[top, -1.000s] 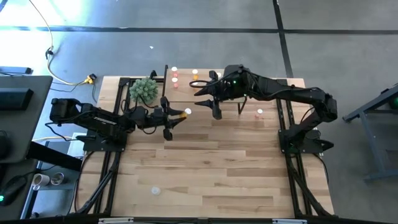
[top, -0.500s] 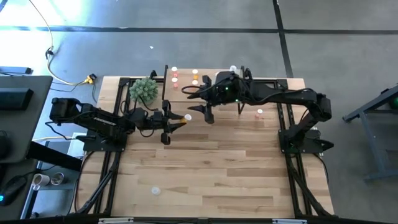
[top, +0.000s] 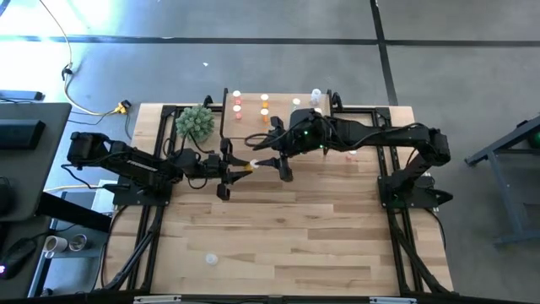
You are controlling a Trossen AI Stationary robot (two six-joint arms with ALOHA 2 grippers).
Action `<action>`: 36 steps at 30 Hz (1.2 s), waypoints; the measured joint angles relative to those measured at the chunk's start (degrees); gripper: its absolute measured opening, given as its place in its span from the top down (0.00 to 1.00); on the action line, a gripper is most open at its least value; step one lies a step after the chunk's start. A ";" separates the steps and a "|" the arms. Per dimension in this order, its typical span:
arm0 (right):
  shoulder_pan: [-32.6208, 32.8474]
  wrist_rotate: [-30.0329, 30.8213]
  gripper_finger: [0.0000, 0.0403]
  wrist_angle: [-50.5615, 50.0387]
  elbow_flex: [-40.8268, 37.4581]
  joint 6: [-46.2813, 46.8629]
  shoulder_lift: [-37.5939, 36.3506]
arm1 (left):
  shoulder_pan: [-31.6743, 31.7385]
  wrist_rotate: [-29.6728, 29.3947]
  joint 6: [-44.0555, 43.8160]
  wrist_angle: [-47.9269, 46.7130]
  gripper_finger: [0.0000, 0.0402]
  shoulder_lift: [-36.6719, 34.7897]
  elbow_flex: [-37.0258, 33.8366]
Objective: Pick and place medicine bottles onto shelf by color
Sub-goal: Put the orange pill bottle on the shelf aligned with the other orange pill bottles
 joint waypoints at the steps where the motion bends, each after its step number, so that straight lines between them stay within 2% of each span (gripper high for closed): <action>1: 0.26 -0.70 0.52 -0.21 0.00 0.00 0.00 | -0.04 0.00 -0.03 0.18 0.75 0.00 0.00; 8: 1.46 2.74 0.52 -0.44 0.00 -1.19 0.36 | -0.43 0.41 0.50 0.44 0.75 0.00 0.00; 19: 1.39 1.85 0.52 -0.27 -0.02 -1.07 3.69 | -1.16 0.81 0.96 -0.40 0.75 0.05 -0.13; 36: 2.14 1.89 0.52 -0.88 -0.11 0.31 1.95 | -1.14 -0.24 0.92 0.55 0.75 -0.04 0.02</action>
